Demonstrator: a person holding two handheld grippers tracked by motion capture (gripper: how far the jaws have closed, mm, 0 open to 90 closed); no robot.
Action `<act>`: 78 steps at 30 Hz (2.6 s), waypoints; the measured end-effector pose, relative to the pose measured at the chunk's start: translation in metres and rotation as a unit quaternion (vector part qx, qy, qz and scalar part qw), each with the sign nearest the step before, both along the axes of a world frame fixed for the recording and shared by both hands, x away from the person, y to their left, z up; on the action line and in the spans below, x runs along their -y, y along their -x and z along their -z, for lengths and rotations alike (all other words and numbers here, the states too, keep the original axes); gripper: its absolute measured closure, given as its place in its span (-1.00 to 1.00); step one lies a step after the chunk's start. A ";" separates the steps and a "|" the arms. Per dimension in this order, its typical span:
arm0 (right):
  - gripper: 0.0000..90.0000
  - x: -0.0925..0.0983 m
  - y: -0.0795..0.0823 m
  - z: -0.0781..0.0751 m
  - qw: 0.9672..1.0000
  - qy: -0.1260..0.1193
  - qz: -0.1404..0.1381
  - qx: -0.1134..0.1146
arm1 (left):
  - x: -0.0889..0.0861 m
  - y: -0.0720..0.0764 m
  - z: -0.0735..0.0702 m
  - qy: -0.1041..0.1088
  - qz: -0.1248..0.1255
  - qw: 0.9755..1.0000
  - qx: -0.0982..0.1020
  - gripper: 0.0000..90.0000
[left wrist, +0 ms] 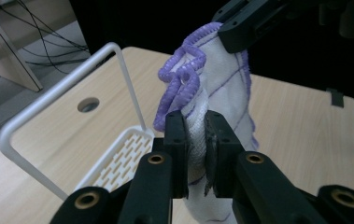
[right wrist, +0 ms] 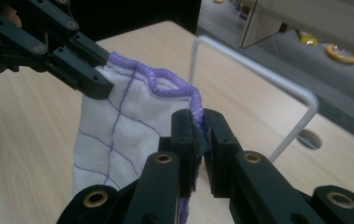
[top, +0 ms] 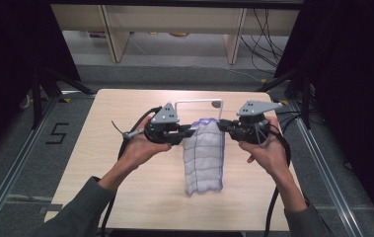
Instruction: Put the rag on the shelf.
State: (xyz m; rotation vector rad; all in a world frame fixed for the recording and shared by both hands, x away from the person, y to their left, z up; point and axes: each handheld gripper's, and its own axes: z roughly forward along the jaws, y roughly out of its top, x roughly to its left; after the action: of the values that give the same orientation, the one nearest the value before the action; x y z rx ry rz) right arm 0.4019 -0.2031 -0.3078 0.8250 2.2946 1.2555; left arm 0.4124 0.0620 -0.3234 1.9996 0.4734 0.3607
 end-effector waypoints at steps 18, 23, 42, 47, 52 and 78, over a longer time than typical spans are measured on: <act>0.87 -0.006 -0.058 -0.067 1.000 -0.009 0.014 -0.011 | -0.013 -0.056 -0.064 -0.020 -0.041 0.999 -0.011 0.79; 0.87 -0.011 -0.066 -0.074 1.000 -0.008 0.023 -0.014 | -0.012 -0.067 -0.072 -0.033 -0.050 0.998 -0.006 0.79; 0.86 -0.011 -0.106 -0.088 0.998 -0.014 0.059 -0.018 | -0.004 -0.108 -0.087 -0.027 -0.084 0.996 -0.004 0.79; 0.87 -0.013 -0.120 -0.091 0.997 -0.021 0.066 -0.016 | -0.003 -0.120 -0.089 -0.018 -0.099 0.995 -0.008 0.79; 0.86 -0.016 -0.133 -0.091 0.996 -0.026 0.077 -0.027 | -0.005 -0.133 -0.083 -0.005 -0.107 0.994 -0.014 0.78; 0.85 -0.029 -0.192 -0.043 0.990 -0.016 0.134 -0.050 | 0.001 -0.185 -0.028 0.016 -0.166 0.984 -0.057 0.76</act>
State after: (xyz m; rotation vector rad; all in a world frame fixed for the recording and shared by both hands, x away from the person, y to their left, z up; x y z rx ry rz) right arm 0.5937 -0.1742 -0.2650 1.1885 2.1536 1.1558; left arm 0.5973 0.0608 -0.2959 1.9169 0.8836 0.4417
